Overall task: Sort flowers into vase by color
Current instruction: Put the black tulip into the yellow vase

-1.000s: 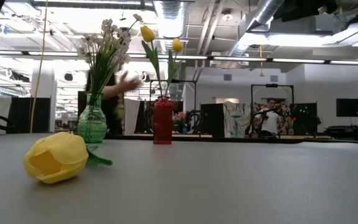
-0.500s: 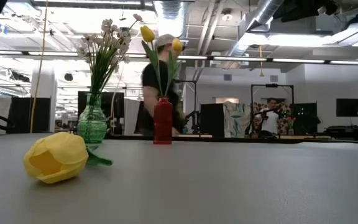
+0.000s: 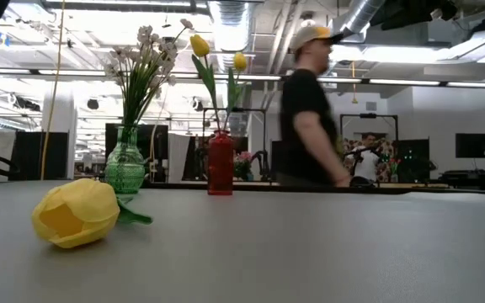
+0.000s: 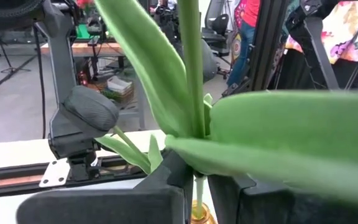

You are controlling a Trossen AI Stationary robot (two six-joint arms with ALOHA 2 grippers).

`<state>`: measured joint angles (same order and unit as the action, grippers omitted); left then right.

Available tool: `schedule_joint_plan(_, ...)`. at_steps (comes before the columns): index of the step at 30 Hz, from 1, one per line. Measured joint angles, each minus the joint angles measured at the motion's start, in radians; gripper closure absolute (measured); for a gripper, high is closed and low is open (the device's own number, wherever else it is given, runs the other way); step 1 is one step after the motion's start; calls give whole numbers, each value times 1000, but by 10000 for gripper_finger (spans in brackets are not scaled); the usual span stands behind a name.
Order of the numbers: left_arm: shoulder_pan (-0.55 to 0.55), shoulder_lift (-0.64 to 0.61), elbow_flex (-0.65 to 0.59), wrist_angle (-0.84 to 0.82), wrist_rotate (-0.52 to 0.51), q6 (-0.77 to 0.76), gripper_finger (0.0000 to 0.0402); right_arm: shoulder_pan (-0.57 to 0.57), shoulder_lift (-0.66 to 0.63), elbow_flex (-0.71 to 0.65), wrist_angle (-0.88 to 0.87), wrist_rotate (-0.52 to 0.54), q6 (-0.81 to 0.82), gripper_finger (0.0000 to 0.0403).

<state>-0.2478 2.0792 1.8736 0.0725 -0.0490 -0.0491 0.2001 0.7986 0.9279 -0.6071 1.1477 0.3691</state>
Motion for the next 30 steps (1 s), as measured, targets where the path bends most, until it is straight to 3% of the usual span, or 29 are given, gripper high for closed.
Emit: schedule_joint_plan(30, 0, 0, -1, 42, -53, -13, 374, 0, 0, 0, 0, 0, -3, 200)
